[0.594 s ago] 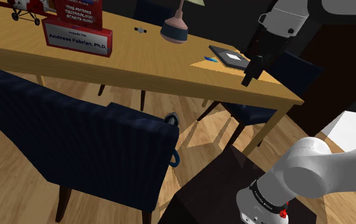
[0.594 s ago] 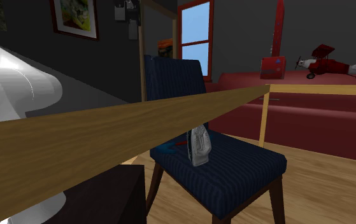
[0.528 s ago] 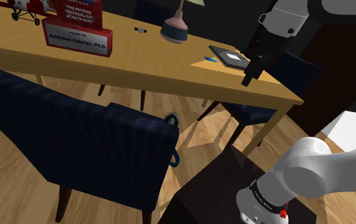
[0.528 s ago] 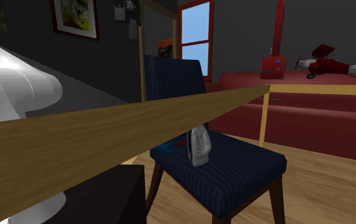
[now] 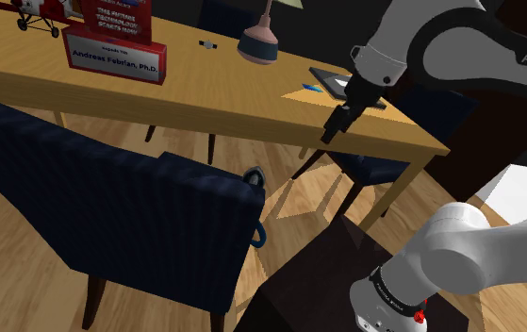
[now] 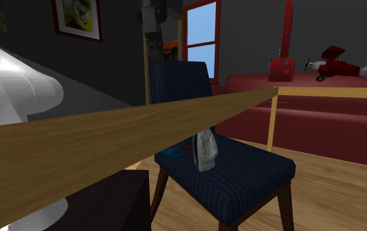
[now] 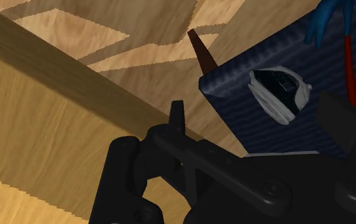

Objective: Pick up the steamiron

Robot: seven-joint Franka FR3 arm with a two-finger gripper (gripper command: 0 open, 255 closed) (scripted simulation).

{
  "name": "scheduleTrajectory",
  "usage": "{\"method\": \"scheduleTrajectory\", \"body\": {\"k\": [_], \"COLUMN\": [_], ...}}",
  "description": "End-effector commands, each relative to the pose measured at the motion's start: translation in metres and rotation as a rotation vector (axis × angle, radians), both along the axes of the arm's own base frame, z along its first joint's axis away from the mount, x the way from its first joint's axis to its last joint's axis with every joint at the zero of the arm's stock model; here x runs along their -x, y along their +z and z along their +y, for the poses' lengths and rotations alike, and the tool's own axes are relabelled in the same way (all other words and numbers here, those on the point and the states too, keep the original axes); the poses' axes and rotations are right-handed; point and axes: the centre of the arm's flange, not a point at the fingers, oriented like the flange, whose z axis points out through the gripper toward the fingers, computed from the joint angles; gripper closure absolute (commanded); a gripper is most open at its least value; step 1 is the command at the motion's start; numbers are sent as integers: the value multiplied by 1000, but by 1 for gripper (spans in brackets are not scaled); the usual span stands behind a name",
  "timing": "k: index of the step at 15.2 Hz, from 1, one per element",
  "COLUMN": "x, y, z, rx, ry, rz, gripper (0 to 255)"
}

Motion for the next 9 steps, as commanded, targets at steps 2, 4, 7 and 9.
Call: {"method": "scheduleTrajectory", "body": {"k": [2, 4, 7, 9], "x": [-14, -25, -41, -53], "y": [-31, -49, -76, -93], "z": [16, 27, 44, 55], "rx": [-10, -16, -25, -30], "ry": [18, 30, 48, 59], "rz": [-58, -93, -145, -181], "gripper": [0, 0, 0, 0]}}
